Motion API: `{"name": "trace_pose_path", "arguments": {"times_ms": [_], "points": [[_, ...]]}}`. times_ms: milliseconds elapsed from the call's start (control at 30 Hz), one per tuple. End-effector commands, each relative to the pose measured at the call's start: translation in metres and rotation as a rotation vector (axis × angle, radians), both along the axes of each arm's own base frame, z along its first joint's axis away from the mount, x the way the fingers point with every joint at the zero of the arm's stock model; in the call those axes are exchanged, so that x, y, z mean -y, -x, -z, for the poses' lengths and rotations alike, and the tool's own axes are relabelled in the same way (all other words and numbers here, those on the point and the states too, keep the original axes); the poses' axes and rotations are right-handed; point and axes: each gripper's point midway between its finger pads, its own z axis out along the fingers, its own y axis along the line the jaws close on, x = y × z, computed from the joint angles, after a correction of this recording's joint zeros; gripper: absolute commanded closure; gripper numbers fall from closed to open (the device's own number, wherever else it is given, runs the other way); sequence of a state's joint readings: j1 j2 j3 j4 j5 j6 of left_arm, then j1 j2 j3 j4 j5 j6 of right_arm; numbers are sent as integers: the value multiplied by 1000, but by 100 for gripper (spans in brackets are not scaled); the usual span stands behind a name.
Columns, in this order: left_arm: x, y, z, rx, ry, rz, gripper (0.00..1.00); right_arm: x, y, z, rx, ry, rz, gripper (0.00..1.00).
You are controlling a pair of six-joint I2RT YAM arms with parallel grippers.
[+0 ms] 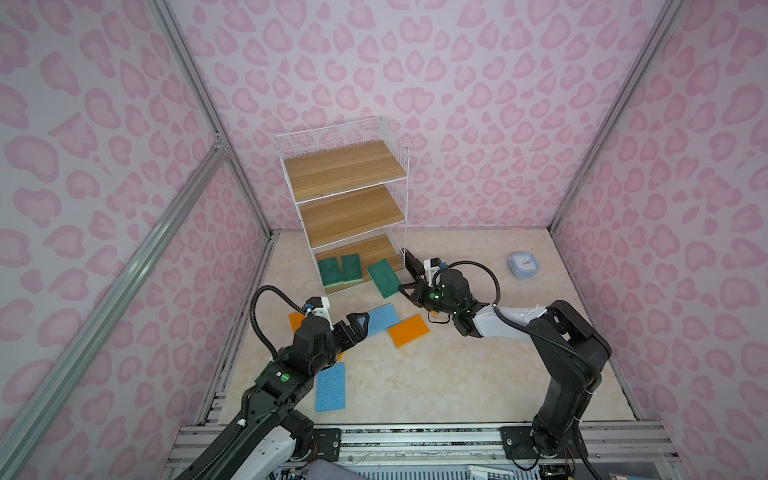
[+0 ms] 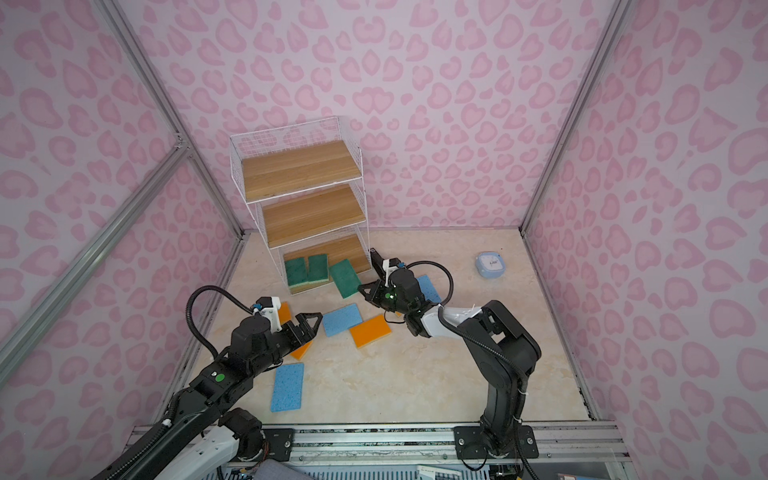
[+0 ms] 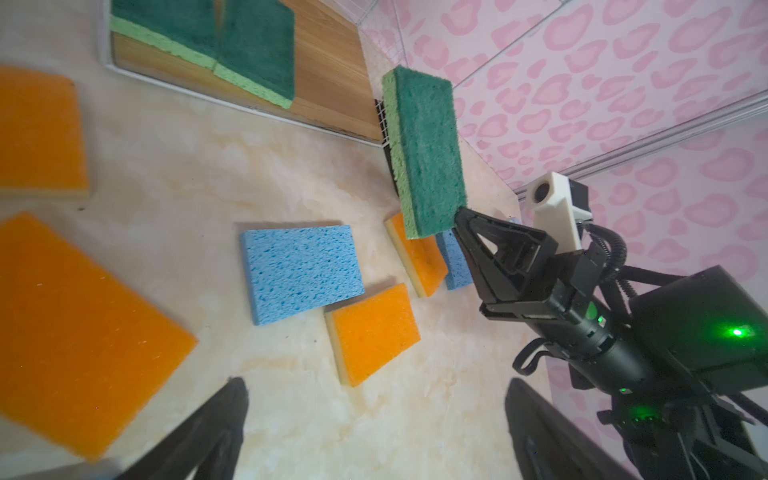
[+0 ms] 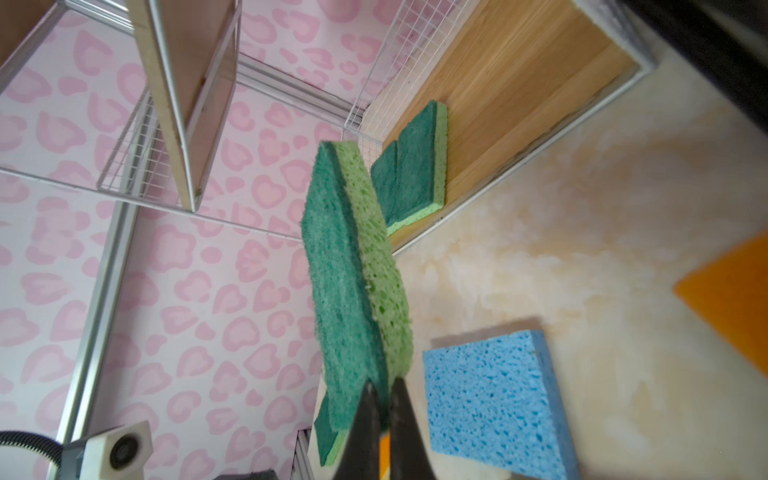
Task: Place and organize the cleaning sponges onto the shelf
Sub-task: 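Carry the green sponge with the right gripper to the bottom shelf, then lower the green sponge onto the bottom shelf and open the right gripper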
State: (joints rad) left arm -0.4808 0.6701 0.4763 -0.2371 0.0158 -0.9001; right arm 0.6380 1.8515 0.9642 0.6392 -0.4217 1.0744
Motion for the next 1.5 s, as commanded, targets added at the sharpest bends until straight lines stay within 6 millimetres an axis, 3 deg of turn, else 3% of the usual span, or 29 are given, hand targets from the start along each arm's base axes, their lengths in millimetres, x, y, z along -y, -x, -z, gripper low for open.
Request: {"name": "trace_pose_path", "arguments": {"times_ms": [0,233,400,600,633,767,833,1067,1467], "points": [[-9,11,21,-72,-45,15,2,-2,-18,13,12,57,59,100],[-15,19,53,-159,-65,6,3,-11,-48,31,2,150,178,100],[-21,23,54,-159,-94,2,3,-12,-71,40,3,217,255,100],[-24,27,55,-163,-132,17,3,-32,-95,56,-13,270,241,100],[-25,28,56,-165,-134,17,3,-38,-103,48,3,255,246,100],[-25,32,62,-186,-129,17,2,-45,-115,49,4,267,250,100],[-26,35,65,-194,-130,17,2,-49,-119,64,-15,287,244,100],[-30,40,68,-205,-142,10,3,-60,-130,81,-34,336,218,100],[-32,40,68,-211,-146,-3,2,-65,-135,93,-50,341,185,100]]}}
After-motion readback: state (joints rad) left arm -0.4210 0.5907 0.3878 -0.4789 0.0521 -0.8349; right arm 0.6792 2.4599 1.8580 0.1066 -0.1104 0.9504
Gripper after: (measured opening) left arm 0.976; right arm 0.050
